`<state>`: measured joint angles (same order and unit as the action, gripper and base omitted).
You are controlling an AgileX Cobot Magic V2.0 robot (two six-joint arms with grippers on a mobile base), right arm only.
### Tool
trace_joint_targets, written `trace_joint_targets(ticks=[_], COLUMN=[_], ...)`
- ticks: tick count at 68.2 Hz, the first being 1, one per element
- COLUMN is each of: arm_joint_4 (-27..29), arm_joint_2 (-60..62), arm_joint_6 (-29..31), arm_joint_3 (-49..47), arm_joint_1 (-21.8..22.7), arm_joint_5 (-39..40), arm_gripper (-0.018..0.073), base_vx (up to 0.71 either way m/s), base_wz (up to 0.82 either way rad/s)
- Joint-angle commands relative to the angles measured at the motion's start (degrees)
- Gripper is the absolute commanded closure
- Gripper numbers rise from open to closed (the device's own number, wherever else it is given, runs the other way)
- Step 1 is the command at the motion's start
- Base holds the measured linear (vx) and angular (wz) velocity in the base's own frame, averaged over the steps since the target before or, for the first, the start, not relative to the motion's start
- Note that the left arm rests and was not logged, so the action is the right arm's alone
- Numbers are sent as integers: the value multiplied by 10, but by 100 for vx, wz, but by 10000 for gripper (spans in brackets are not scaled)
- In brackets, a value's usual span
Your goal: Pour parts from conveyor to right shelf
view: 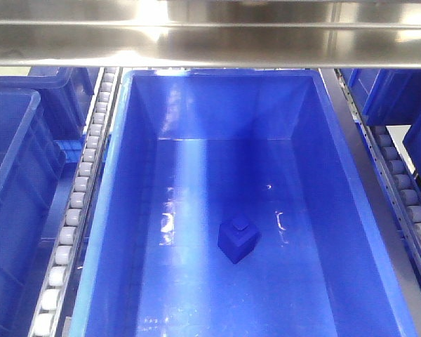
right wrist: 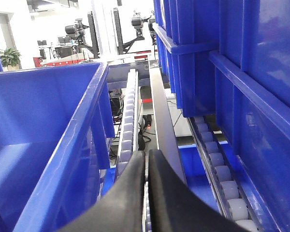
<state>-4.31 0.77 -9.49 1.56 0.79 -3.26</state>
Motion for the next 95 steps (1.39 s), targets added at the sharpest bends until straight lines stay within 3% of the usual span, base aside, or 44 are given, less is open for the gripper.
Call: trace_joint_targets(ticks=[1, 95], arm_joint_4=[-3, -3], arm_joint_2=[9, 9], arm_joint_6=[-1, -1], arm_joint_3=[1, 1], arm_joint_1=[-1, -1], arm_joint_5=[40, 36], arm_gripper=[569, 569], base_vx=[0, 0], base_wz=[0, 0])
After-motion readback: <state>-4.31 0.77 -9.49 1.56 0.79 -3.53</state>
